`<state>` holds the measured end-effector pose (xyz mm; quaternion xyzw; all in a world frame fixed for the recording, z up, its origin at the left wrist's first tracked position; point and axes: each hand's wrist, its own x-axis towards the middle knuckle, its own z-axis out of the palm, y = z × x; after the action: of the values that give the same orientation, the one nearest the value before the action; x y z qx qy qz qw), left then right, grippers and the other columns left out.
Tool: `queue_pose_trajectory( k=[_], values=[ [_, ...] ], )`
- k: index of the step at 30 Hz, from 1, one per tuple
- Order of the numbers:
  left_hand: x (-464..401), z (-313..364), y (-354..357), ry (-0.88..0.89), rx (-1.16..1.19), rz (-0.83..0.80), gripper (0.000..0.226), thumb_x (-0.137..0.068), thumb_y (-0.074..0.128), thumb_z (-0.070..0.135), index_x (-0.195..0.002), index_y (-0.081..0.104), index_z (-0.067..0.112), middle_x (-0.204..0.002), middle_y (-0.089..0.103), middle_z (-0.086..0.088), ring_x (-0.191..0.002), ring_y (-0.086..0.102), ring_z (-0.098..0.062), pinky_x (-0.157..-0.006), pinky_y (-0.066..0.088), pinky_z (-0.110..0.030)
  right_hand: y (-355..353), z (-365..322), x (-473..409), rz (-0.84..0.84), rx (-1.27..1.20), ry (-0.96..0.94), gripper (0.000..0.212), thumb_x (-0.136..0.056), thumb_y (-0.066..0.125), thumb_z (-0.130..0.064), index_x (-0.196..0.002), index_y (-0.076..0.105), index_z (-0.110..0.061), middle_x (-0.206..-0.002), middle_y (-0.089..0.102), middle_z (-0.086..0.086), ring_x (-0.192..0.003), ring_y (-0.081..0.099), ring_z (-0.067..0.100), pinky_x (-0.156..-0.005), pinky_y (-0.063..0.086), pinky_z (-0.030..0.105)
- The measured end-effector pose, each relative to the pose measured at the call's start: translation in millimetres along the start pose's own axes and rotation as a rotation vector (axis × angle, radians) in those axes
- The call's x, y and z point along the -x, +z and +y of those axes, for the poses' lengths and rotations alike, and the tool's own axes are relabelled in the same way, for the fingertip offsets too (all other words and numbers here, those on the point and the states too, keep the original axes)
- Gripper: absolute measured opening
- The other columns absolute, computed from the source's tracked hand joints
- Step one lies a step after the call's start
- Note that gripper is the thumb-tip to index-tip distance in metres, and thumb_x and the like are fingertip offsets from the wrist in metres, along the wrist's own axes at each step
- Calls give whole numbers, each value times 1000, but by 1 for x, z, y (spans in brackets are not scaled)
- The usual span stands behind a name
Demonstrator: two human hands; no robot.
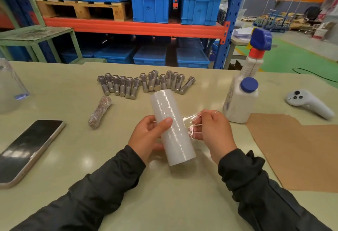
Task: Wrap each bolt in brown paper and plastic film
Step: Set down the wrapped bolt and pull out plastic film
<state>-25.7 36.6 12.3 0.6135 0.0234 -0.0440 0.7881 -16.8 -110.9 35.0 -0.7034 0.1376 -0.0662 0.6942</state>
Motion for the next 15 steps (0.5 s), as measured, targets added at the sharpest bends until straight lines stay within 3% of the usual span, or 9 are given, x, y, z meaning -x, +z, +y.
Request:
queue_pose_trajectory(
  k=[3,5,9,11,15],
  values=[
    [2,1,0,-110,139,-55,42,-60,66,34,-95,60,11,-83,68,-2,-70,69,-15,-55,56,-31,-2,-7,1,-8,-32,153,21,-99,31,-10,-87,48,-9,-67,53,7,-36,51,13,-35,43,19],
    [2,0,-1,-201,230,-98,46,-61,63,34,-100,59,10,-88,65,-6,-73,67,-20,-60,57,-35,-7,-6,1,7,55,154,19,-99,30,-10,-97,48,-7,-68,52,6,-33,46,12,-32,37,16],
    [5,3,-1,-366,442,-221,66,-68,57,46,-118,54,3,-107,56,-15,-91,59,-28,-67,56,-40,-18,3,-4,42,355,48,27,-98,32,-11,-110,55,-4,-90,55,6,-55,48,14,-46,38,22],
    [6,1,2,-388,473,-225,75,-65,57,55,-119,54,3,-104,64,-15,-90,64,-29,-67,57,-40,-20,8,-4,23,378,76,27,-99,31,-13,-109,55,-4,-92,55,5,-58,49,14,-48,38,23],
    [7,-1,5,-407,493,-169,65,-62,65,42,-113,55,3,-87,67,-16,-76,66,-30,-65,55,-39,-21,16,-3,-5,389,145,22,-98,31,-13,-96,53,-10,-74,52,3,-49,49,15,-42,38,23]
  ],
)
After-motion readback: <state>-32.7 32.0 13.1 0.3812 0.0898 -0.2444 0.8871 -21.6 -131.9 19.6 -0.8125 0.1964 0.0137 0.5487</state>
